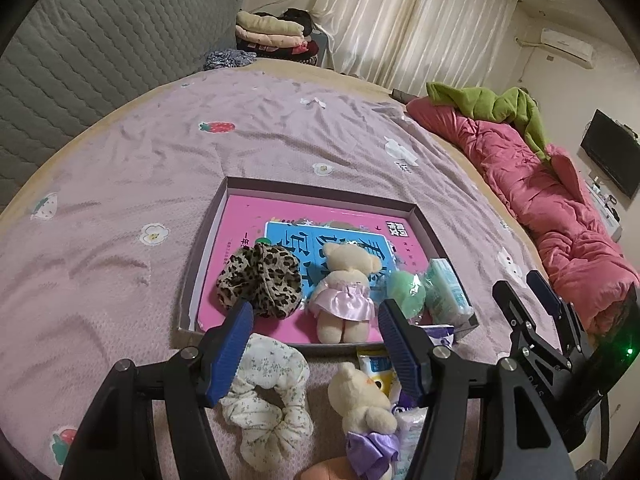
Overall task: Organize soft objects
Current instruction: 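Move both open tools back toward the remaining soft items beside the tray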
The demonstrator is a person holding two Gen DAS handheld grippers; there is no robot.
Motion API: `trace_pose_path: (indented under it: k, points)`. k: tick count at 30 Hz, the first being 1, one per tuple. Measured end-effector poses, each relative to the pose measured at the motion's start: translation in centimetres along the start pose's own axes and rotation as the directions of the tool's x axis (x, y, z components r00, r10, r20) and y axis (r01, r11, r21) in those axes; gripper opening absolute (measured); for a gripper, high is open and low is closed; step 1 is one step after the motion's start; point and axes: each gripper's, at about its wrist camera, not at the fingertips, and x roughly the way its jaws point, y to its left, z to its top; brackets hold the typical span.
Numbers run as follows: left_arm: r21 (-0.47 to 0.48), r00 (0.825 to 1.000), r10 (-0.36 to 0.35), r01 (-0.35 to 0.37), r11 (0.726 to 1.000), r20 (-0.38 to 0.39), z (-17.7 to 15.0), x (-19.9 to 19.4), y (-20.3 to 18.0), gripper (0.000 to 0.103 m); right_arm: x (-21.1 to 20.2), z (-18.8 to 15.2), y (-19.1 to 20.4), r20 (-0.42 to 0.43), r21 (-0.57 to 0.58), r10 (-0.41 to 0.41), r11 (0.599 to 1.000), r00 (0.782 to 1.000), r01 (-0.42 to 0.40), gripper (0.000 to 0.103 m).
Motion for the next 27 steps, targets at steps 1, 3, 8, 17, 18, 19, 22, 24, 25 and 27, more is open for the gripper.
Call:
trace_pose_path:
  k: [1,3,8,17,18,19,22,24,25,27]
  points:
    - [0.002,1.0,0.0,0.0,1.0,0.0,0.0,-0.1,0.0,0.065,-0.2,0.0,0.0,0.002,0.0,-0.001,1.0,1.0,0.001,0.076]
    - [0.003,1.0,0.002,-0.002,1.0,0.002,-0.1,-0.3,0.1,0.065,-0.7,0.0,0.0,0.008,-0.001,0.0,1.0,1.0,0.0,0.076]
    - [-0.007,1.0,0.01,-0.01,1.0,0.009,-0.1,-1.0,0.8,0.065,-2.3,0.1,0.0,0.029,0.012,0.001,1.0,1.0,-0.001,0.076]
    - [-0.008,1.0,0.015,-0.015,1.0,0.013,-0.7,-3.2,2.0,0.065,-4.5,-0.1,0.5,0.021,0.026,-0.001,1.0,1.0,0.001,0.076]
    - [-0.008,1.0,0.012,-0.012,1.0,0.015,-0.8,-3.6,2.0,0.065,-4.8,-0.1,0.7,0.016,0.029,0.001,1.0,1.0,-0.001,0.076]
    - [-0.009,1.0,0.01,-0.009,1.0,0.016,-0.8,-3.8,2.0,0.065,-4.9,-0.2,0.7,0.01,0.035,0.002,0.999,1.0,-0.002,0.076]
    - [-0.013,1.0,0.001,-0.001,1.0,0.02,-0.9,-4.4,1.9,0.065,-5.7,-0.3,0.5,-0.002,0.063,0.007,0.998,1.0,-0.007,0.076]
    - [-0.006,1.0,-0.002,0.002,1.0,0.021,-1.0,-4.7,1.6,0.065,-6.3,-0.6,0.6,-0.012,0.071,0.013,0.997,1.0,-0.012,0.076]
    - [-0.002,1.0,-0.006,0.006,1.0,0.021,-1.1,-4.8,1.4,0.065,-6.6,-0.7,0.7,-0.016,0.068,0.012,0.998,1.0,-0.011,0.076]
    - [0.002,1.0,-0.009,0.009,1.0,0.019,-1.2,-4.9,1.2,0.065,-7.1,-0.9,1.0,-0.024,0.063,0.015,0.998,1.0,-0.013,0.076]
